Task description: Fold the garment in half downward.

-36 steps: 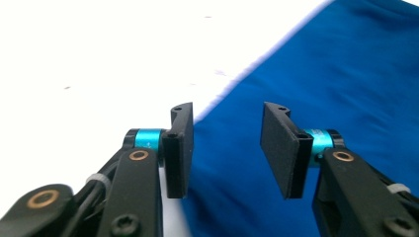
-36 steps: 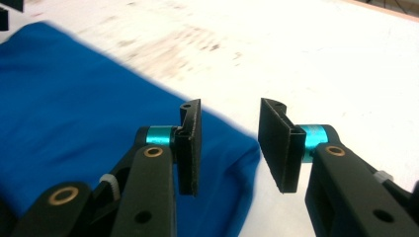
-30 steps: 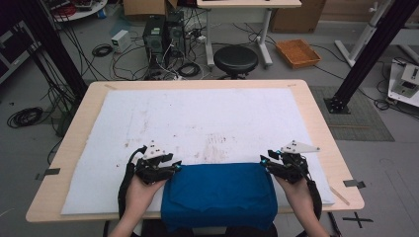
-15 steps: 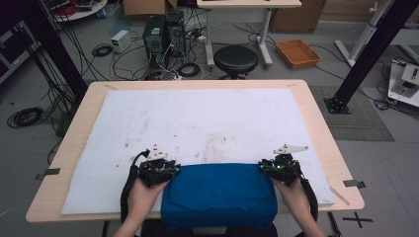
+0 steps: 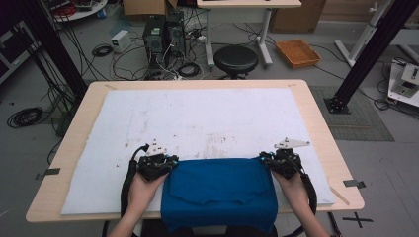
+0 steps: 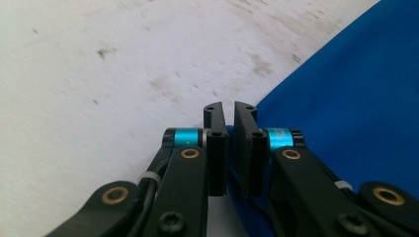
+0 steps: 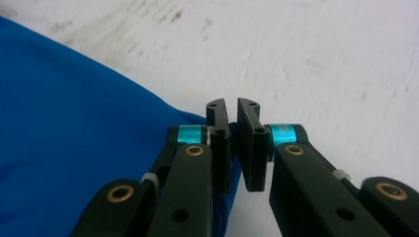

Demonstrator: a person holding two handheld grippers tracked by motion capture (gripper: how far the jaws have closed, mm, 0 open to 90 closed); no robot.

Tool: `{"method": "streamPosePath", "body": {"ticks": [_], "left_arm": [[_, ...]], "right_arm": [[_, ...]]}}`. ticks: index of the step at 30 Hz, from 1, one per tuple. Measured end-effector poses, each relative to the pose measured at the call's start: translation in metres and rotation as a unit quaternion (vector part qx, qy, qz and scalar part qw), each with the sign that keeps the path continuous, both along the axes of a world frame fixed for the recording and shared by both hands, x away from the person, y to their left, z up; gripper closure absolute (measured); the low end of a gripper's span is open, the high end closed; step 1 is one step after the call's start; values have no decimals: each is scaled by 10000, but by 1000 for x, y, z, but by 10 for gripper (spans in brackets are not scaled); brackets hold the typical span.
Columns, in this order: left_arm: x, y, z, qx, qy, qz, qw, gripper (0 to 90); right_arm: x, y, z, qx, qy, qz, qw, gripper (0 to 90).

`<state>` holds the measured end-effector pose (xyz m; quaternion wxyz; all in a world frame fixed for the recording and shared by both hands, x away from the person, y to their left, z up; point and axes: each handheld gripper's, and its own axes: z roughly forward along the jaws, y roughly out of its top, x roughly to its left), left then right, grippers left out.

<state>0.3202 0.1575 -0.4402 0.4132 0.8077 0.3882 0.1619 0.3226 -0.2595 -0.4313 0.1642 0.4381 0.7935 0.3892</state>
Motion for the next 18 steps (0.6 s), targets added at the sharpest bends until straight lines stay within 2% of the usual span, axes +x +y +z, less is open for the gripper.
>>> {"method": "streamPosePath", "body": {"ticks": [4, 8, 12, 16, 18], "left_arm": [[20, -1, 7, 116, -89, 57, 9999, 839], [43, -3, 16, 220, -159, 122, 9996, 839], [69, -4, 21, 283, -26, 149, 9995, 838], [86, -6, 22, 253, -16, 167, 9995, 838], [94, -7, 22, 255, -23, 164, 9995, 838]], "right_arm": [[20, 2, 7, 189, 9, -62, 9998, 845], [41, 5, 16, 131, -109, -134, 9998, 845], [65, 5, 23, 277, -70, -216, 9994, 845], [87, 4, 23, 253, -29, -313, 9992, 845], [96, 2, 20, 229, 85, -382, 9990, 845]]}}
